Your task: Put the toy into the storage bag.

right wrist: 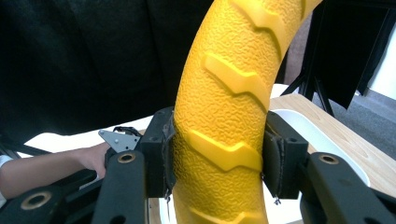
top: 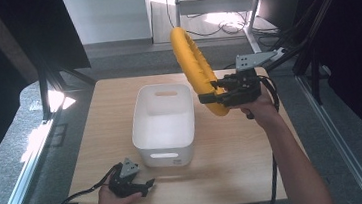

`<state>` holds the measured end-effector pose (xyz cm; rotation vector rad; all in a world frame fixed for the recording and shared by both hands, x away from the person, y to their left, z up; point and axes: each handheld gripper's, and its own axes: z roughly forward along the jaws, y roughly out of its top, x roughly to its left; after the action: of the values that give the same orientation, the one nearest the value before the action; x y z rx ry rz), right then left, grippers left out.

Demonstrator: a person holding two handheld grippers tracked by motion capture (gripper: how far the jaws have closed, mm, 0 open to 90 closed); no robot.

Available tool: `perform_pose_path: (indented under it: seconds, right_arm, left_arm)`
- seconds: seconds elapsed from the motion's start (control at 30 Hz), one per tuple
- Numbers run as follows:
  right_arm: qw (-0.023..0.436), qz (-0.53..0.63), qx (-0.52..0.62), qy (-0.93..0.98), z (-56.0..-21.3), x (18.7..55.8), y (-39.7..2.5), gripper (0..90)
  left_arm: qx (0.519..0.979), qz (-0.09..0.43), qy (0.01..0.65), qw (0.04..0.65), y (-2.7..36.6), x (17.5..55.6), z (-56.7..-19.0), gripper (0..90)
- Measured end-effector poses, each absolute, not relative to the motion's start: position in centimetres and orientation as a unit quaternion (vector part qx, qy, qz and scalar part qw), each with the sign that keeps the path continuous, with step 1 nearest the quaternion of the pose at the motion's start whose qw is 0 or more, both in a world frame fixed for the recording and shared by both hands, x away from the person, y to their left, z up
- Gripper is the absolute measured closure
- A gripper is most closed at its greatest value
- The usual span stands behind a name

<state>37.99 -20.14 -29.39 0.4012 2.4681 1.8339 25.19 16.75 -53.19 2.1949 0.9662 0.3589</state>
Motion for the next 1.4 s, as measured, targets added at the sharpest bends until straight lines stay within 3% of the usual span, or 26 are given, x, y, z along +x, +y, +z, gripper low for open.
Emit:
perform_pose_path:
  seconds: [1.4]
  right_arm:
    - [-0.009,0.601,0.077,0.796,-28.0,37.0,-15.3,51.5]
  left_arm:
    - [0.848,0.143,0.371,0.349,16.9,25.2,-53.1,18.6]
